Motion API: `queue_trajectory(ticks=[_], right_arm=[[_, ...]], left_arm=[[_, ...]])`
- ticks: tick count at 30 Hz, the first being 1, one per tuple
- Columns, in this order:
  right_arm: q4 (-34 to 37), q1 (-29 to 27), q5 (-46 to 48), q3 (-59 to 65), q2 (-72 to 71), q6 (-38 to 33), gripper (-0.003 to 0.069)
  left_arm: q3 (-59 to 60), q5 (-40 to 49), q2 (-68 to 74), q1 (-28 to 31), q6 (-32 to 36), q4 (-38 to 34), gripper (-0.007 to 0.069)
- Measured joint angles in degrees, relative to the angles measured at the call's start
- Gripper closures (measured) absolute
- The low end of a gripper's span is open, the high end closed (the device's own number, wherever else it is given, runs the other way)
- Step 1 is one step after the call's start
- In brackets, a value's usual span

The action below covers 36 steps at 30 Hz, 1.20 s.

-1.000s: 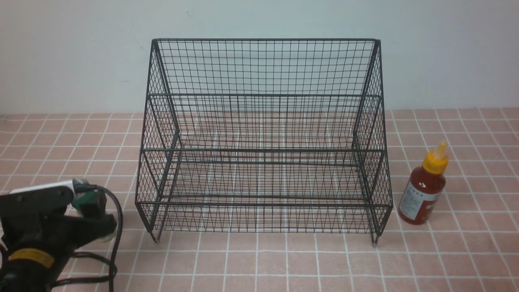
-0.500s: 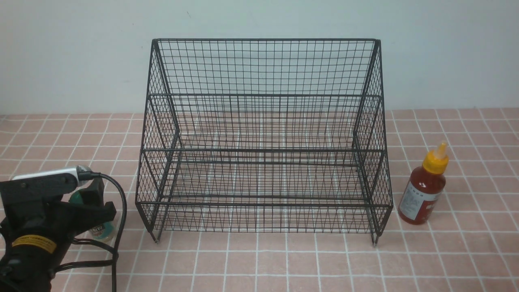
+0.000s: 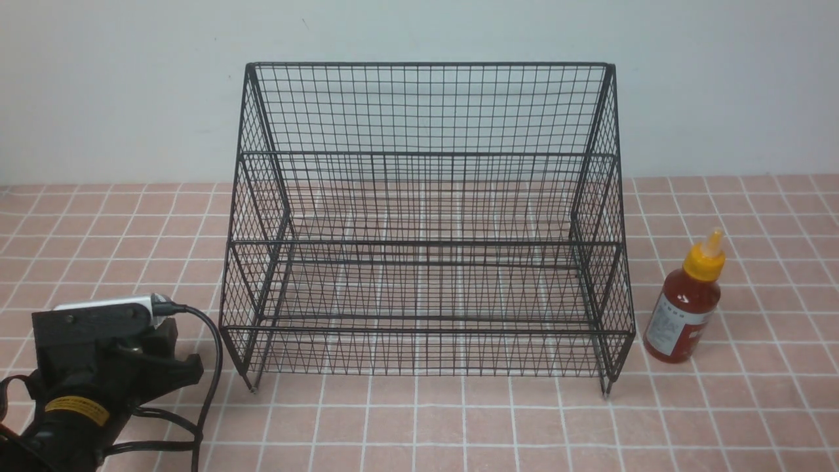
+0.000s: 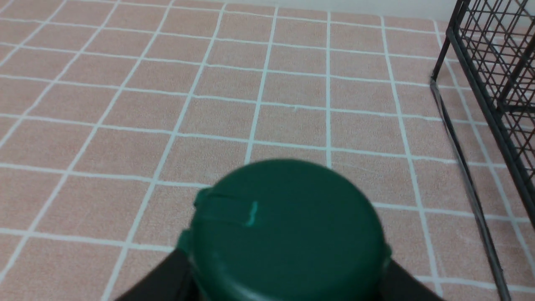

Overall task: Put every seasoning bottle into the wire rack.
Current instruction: Use the left arm to grab the condiment bottle closest to it, then use the left arm to put the condiment bottle back on the shelf

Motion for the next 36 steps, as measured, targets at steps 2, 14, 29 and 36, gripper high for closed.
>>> queue_trajectory(ticks=[2,14,29,36], right_arm=[[0.00,0.00,0.00,0.00,0.00,0.00,0.0673],[0.00,0.00,0.00,0.00,0.00,0.00,0.0673],[0.00,0.00,0.00,0.00,0.00,0.00,0.0673],[0.00,0.00,0.00,0.00,0.00,0.05,0.0673]], left_arm=[[0.28,0.09,-1.08,0.00,0.00,0.70,0.0306],[2.30,13.46,-28.05,0.00,3.03,3.26,0.0306],[-7.45,56.70,-60.48,0.00,-2.42,11.90,0.0306],[-14.53,69.91,-66.25,-6.02,-9.13,12.07,0.0306]])
